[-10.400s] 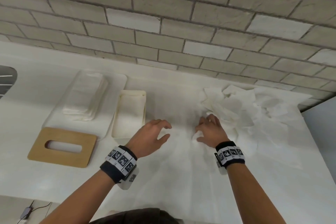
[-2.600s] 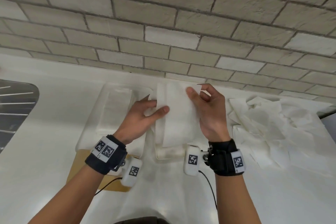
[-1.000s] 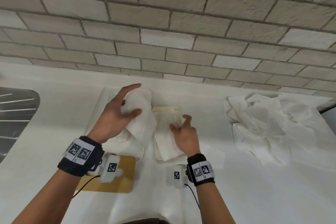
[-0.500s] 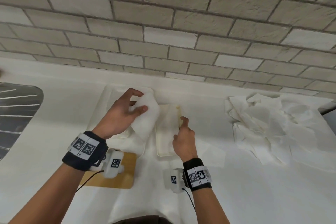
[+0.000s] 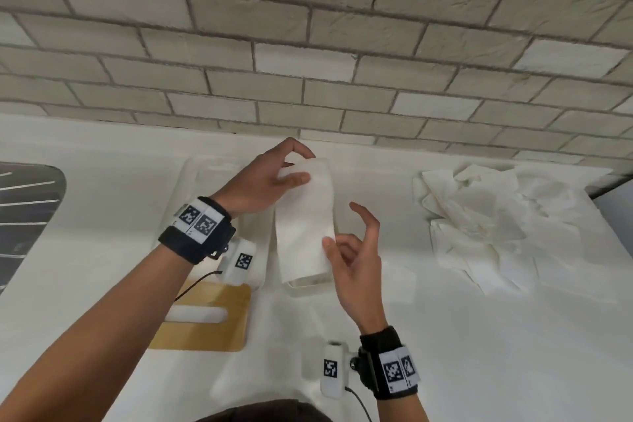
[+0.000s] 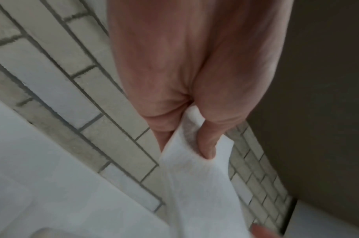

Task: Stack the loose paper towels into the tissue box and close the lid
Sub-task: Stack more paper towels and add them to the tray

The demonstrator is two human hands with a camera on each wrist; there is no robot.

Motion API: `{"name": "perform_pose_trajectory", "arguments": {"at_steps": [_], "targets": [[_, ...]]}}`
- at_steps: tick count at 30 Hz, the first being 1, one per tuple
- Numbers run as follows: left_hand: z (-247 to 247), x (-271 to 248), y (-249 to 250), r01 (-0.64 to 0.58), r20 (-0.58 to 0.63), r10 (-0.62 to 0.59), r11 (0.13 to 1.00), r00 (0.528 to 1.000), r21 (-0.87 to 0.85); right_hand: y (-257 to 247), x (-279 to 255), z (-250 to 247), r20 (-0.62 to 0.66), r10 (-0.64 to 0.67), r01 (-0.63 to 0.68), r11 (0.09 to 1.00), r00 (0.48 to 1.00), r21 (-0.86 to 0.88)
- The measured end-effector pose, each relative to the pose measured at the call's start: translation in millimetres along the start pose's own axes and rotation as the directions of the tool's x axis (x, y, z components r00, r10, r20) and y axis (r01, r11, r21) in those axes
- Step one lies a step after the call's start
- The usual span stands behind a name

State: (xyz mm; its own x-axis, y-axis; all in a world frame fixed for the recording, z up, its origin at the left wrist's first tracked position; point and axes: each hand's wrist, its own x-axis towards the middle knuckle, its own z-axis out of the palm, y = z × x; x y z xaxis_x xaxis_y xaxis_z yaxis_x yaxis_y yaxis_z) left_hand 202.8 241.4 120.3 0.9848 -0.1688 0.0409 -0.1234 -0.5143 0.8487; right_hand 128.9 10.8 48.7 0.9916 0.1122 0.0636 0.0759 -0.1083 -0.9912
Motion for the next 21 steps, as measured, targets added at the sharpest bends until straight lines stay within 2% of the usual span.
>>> {"name": "perform_pose_trajectory", "arguments": {"at_steps": [3,5,7,10,13,15,17,19,21], "targets": [[18,14,-21,0.051,-0.098,-0.046,0.998,0.994,0.047,24,10,4,-0.037,0.013,-0.021,0.971,0.999,-0.238],[29,16,-34,0.089,-0.174,-0.07,0.99,0.982,0.107,44,23,7,0.004,0.064,-0.056,0.896,0.998,-0.44],[40,11,-46,0.097,-0.197,-0.066,0.984,0.978,0.149,57,31,11,0.045,0.151,-0.09,0.778,0.988,-0.622],[56,2,-63,0.069,-0.144,-0.038,0.973,0.989,0.22,62,36,17,0.075,0.22,-0.085,0.639,0.973,-0.765],[72,-6,-73,0.095,0.014,-0.106,0.943,0.994,0.318,59,38,22,0.106,0.249,-0.058,0.571,0.963,-0.819],[86,-10,-79,0.081,0.187,-0.183,0.888,0.965,0.452,56,40,22,0.133,0.269,-0.044,0.563,0.954,-0.825],[100,-14,-84,0.052,0.31,-0.314,0.774,0.897,0.632,51,42,15,0.145,0.261,-0.046,0.607,0.955,-0.793],[110,-15,-87,0.015,0.333,-0.383,0.675,0.862,0.738,48,48,0,0.093,0.146,-0.033,0.686,0.985,-0.727],[115,-15,-90,-0.002,0.322,-0.397,0.628,0.86,0.778,52,55,-24,-0.02,0.046,-0.047,0.743,0.999,-0.668]]}}
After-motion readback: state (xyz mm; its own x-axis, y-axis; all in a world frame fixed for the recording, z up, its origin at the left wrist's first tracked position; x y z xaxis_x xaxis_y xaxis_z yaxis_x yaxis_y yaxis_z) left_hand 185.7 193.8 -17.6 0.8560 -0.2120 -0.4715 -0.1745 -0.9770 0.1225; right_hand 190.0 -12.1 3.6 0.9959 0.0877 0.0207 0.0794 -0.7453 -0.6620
